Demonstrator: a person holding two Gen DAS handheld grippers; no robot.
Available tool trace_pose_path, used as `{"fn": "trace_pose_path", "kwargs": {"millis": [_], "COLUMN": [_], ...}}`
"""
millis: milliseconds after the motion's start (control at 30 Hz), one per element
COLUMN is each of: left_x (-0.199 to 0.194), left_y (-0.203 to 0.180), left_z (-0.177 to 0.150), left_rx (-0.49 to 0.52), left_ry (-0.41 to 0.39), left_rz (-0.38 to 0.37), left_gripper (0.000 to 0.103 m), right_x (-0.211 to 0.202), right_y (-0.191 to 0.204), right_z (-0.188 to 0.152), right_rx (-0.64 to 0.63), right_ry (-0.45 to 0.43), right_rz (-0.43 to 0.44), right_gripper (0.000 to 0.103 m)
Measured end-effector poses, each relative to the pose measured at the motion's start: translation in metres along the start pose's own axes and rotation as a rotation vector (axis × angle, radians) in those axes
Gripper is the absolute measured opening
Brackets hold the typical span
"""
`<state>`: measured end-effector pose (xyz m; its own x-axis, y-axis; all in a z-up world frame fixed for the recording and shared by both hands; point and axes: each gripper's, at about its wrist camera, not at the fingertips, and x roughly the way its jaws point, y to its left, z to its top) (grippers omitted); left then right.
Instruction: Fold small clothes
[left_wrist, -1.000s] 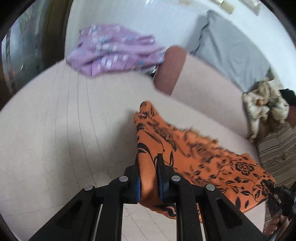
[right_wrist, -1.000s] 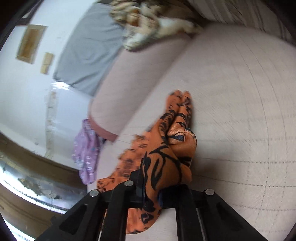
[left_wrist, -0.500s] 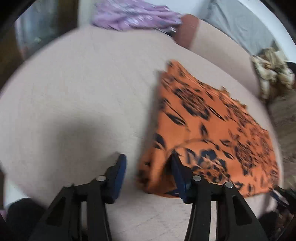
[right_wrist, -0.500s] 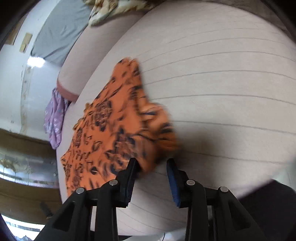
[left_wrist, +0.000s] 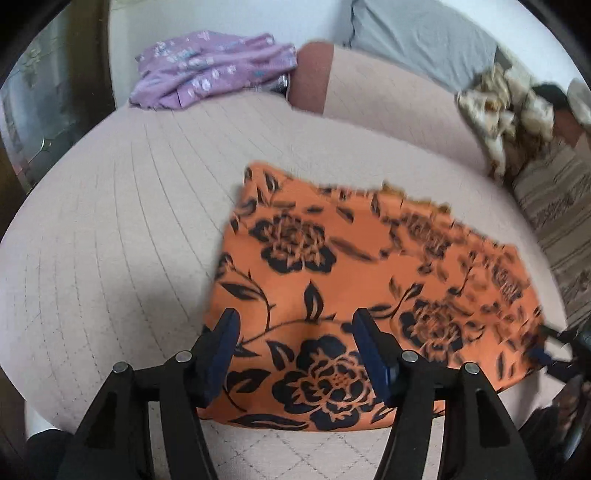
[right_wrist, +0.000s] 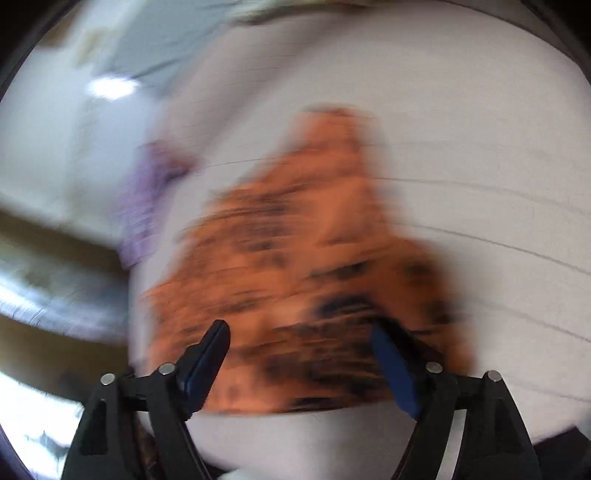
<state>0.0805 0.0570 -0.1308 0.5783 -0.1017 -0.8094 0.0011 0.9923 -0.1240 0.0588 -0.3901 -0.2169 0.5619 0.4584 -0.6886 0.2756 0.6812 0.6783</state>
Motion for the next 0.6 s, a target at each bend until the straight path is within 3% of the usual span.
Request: {"fn": "trace_pose_path", "kwargs": {"millis": [67,133,233,333,400,467,500,600], "left_x": [0.004,0.008,0.028,0.042,0.042,0.042,0.043,0.044], "left_y": [0.000,-0.007,-0.017,-0.020,-0.021,-0.019,-0.019,-0.019], "left_z": [-0.001,0.000,0.000,-0.007,-0.009,-0.010,-0.009,-0.010], "left_rx": [0.004,0.021,0.053,0.089,0.108,0.109,0.107,0.122], "left_ry": [-0.008,-0.017,0.025,0.022,0.006,0.006,0.007,-0.002], "left_rz": [0.010,0.012,-0.004,0.023,0.026,0.018,0.014,0.014], "left_gripper": [0.064,0.065,0.066,0.068,0.070,0.071,0.071,0.074], "right_x": [-0.016,-0.021,-0.013,0.030,0.062,0.075,0.073,0.058], "right_y": [-0.003,0.015,0.043,0.056,0.052,0.036,0.024,0.006], "right_z": [0.004,0.011,0.038,0.080,0.101,0.124,0.138,0.169], "right_rx": [0.041,-0.035,-0.135,-0.128,-0.093,-0.075,-0.013,0.048], "right_ry": [-0.046,-0.047,-0.002,0.096,0.152,0.111,0.081,-0.060], "right_rz": [0.036,0.025,0.094,0.186,0.177,0.125,0.171,0.070], "right_gripper": [0.069,0.074,0.076,0.076,0.077,0.075,0.075,0.076]}}
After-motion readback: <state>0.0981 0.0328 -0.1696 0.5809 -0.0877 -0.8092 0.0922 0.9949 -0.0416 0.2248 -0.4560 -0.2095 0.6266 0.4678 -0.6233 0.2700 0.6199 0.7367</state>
